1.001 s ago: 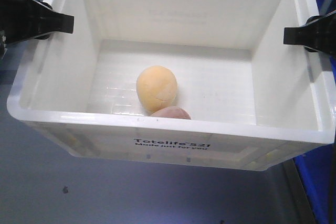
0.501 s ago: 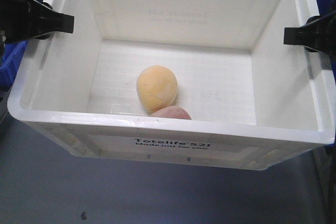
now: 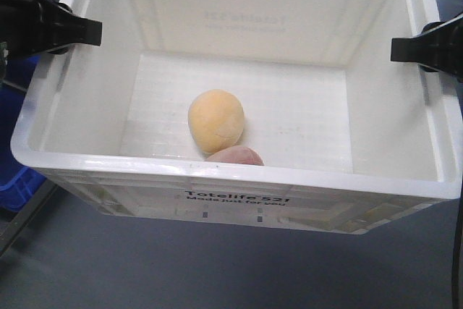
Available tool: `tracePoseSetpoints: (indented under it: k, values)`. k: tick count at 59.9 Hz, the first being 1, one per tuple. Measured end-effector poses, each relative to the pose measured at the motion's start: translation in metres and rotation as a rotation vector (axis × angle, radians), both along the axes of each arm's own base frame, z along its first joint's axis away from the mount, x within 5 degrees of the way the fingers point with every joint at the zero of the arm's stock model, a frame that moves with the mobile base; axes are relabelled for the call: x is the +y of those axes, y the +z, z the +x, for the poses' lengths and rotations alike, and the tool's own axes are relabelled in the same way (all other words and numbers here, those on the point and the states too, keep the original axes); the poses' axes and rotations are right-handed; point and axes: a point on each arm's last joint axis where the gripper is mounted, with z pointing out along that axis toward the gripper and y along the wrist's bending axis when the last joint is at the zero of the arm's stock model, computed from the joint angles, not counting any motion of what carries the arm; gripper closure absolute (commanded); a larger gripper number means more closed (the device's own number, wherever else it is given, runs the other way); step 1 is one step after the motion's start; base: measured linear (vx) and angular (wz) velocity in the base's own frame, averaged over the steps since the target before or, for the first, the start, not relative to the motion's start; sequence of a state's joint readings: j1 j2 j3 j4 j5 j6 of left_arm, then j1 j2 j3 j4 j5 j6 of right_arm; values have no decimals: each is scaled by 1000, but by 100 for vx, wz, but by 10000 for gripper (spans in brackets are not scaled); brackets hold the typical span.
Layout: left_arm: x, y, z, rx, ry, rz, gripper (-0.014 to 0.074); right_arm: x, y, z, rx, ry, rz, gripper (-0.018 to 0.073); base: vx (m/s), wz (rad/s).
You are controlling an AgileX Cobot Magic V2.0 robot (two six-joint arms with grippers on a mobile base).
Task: Place moving items into box and shelve
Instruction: 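Keep gripping the tote rims while the base drives alongside the blue-bin shelves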
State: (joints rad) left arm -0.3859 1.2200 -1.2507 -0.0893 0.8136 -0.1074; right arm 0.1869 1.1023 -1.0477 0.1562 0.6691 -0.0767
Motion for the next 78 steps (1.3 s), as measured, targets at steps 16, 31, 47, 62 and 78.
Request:
tracePoseSetpoints:
  k: [16,31,47,62,78]
  values:
    - [0,0,0,0,0,0,603,0,0,0,0,0,0,565,21,61]
    - [0,0,0,0,0,0,603,0,0,0,0,0,0,565,18,67]
    - [0,0,0,0,0,0,603,0,0,0,0,0,0,565,18,68]
    - [0,0,0,0,0,0,603,0,0,0,0,0,0,565,16,62]
    - [0,0,0,0,0,0,603,0,0,0,0,0,0,565,13,52]
